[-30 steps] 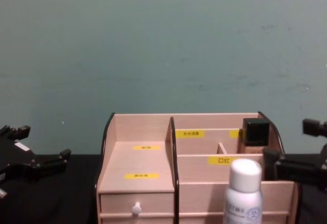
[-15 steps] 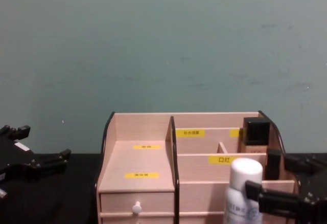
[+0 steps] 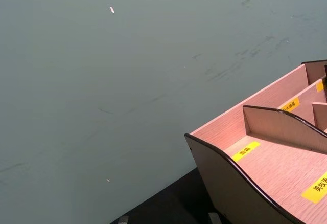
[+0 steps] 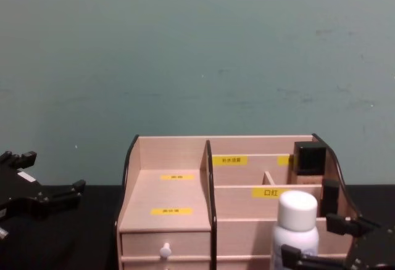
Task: Pick up the facial cleanser and watermelon frost from the table and place them into the tiered storage box.
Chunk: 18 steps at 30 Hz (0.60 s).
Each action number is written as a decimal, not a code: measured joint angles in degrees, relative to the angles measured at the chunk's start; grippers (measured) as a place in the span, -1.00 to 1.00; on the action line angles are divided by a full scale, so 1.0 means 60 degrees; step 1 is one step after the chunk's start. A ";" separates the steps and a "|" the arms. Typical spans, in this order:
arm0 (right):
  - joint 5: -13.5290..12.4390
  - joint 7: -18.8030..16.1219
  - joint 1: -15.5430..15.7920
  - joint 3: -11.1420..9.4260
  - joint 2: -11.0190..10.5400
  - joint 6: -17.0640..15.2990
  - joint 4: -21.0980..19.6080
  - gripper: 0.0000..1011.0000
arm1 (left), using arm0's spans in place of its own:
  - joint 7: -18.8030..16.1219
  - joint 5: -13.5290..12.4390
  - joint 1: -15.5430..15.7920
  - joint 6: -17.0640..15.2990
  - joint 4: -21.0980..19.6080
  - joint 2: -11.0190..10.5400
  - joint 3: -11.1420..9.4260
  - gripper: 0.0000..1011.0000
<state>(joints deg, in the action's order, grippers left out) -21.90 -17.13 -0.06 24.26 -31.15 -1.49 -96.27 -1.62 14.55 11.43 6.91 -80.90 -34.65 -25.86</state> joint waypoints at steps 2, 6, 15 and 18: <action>0.0044 -0.0058 -0.0013 0.0009 0.0037 0.0000 0.0035 0.98 | 0.0000 0.0000 0.0000 0.0000 0.0000 0.0000 0.0000 1.00; 0.0143 -0.0165 -0.0046 0.0019 0.0126 -0.0028 0.0105 0.98 | 0.0000 0.0000 0.0000 0.0000 0.0000 0.0000 0.0000 1.00; 0.0253 -0.0427 -0.0158 -0.0055 0.0396 -0.0075 0.0423 0.98 | 0.0000 0.0000 0.0001 0.0000 0.0000 0.0000 0.0000 1.00; 0.0301 -0.0540 -0.0220 -0.0074 0.0488 -0.0075 0.0533 0.98 | 0.0000 0.0000 0.0000 0.0000 0.0000 0.0000 0.0000 1.00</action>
<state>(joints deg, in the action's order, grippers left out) -20.09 -20.37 -1.37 23.82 -28.22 -1.94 -93.08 -1.62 14.55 11.43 6.91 -80.90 -34.65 -25.86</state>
